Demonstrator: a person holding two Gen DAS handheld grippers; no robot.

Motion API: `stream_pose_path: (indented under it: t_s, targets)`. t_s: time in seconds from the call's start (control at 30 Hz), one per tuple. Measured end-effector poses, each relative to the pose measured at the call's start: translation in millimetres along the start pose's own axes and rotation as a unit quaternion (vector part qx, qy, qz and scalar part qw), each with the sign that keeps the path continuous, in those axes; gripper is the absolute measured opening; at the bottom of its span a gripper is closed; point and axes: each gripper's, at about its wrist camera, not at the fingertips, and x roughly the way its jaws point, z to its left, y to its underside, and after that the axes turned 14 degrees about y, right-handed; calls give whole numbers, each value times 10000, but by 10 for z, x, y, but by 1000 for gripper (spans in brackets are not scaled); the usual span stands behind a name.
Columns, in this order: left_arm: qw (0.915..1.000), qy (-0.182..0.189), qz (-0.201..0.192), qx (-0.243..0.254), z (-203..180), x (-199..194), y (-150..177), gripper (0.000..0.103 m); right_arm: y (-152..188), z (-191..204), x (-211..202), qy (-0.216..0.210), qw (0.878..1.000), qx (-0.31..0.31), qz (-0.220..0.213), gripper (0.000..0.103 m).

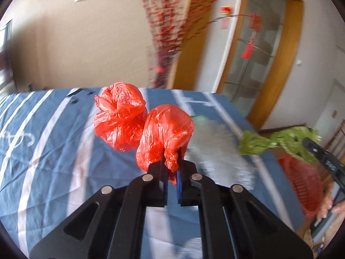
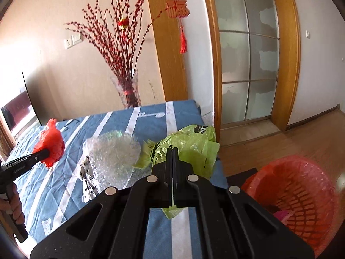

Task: Collect trash
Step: 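Carry both bags to the red basket and open both grippers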

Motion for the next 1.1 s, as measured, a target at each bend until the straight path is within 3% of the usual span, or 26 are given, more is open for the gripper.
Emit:
stream_pose_path:
  t_s: [0.3, 0.63, 0.83, 1.1]
  targets:
    - [9909, 1092, 259, 740, -1076, 188, 18, 7, -34, -473, -249, 337, 9987, 332, -203, 1]
    - [9637, 2245, 705, 1258, -2263, 629, 243, 7, 41, -1371, -589, 1048, 9902, 852, -365, 1]
    - [9496, 2676, 938, 1336, -2721, 919, 391, 7, 215, -1805, -687, 1428, 9835, 1063, -316, 1]
    - [9352, 2921, 1297, 1525, -3173, 1338, 573, 7, 374, -2161, -683, 1620, 9781, 1295, -190, 1]
